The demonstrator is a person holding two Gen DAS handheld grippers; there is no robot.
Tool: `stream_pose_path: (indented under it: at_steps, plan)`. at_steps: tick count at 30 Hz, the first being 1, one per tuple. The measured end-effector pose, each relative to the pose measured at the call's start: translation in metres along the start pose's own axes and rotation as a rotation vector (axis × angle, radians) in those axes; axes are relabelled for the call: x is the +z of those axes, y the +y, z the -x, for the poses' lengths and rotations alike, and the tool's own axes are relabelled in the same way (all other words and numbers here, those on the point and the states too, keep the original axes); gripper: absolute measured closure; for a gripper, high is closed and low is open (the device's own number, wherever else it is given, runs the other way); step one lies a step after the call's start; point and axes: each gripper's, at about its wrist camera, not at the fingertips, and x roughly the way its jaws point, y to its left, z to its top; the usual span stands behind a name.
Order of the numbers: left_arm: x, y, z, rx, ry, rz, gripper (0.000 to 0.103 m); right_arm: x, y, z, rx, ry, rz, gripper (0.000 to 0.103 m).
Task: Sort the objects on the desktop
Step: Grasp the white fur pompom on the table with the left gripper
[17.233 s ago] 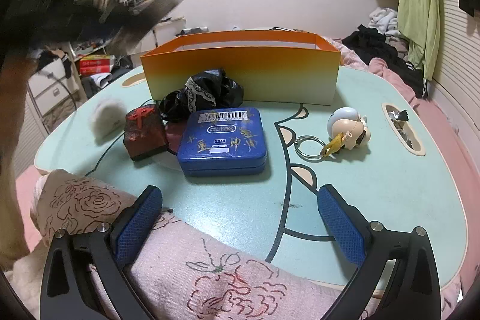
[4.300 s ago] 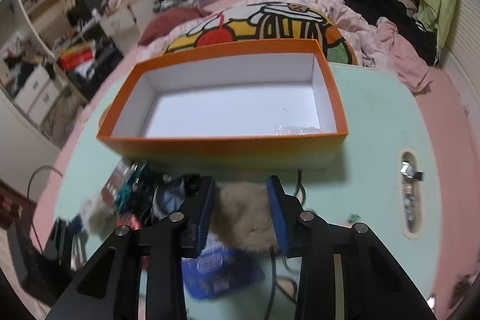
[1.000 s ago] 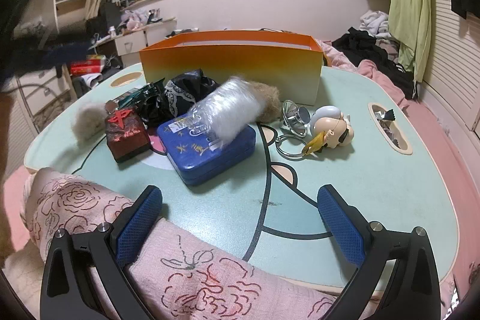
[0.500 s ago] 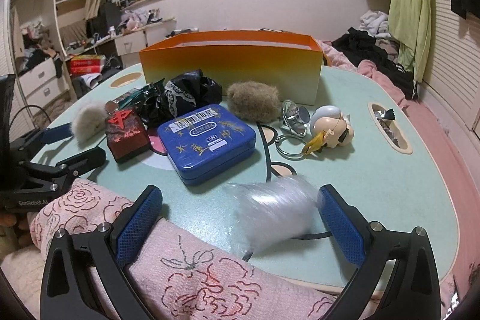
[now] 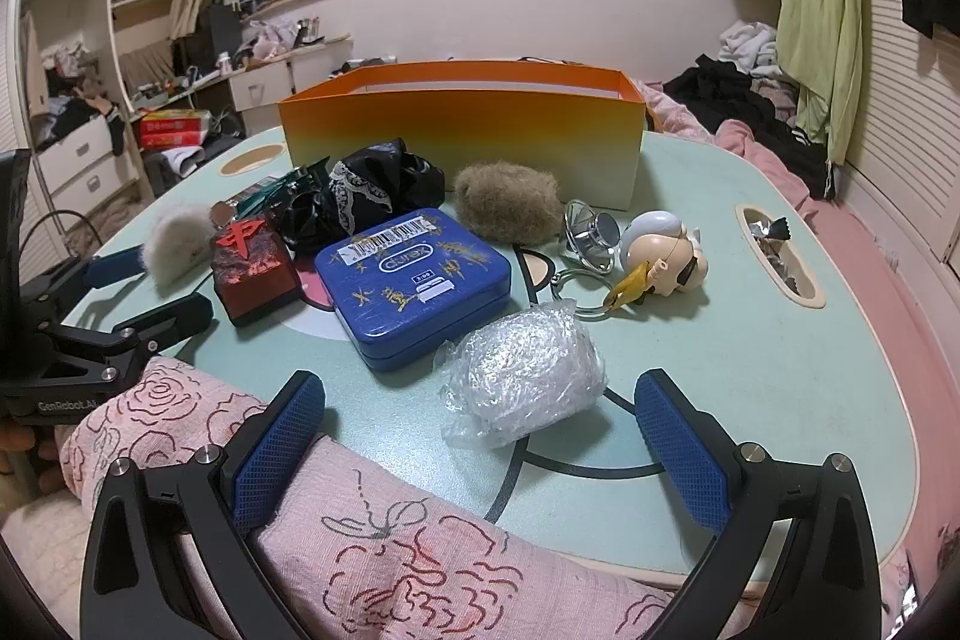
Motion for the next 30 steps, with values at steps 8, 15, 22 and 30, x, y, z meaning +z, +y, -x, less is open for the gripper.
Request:
stream_pose_path:
  at_steps: [8,15,22,30]
  plan:
    - [0.0,0.0,-0.003,0.0,0.0,0.0,0.001,0.0,0.0,0.0,0.0,0.0,0.0,0.0]
    - [0.0,0.001,0.001,-0.002,-0.005,0.003,0.001,0.0,0.0,0.001,0.0,0.0,0.0,0.0]
    - [-0.002,0.016,0.029,-0.053,-0.077,0.071,0.019,0.0,0.0,0.001,0.0,0.0,0.0,0.0]
    - [-0.012,0.025,0.045,-0.027,-0.05,0.12,0.061,0.001,-0.002,0.001,0.011,-0.01,-0.014,0.0]
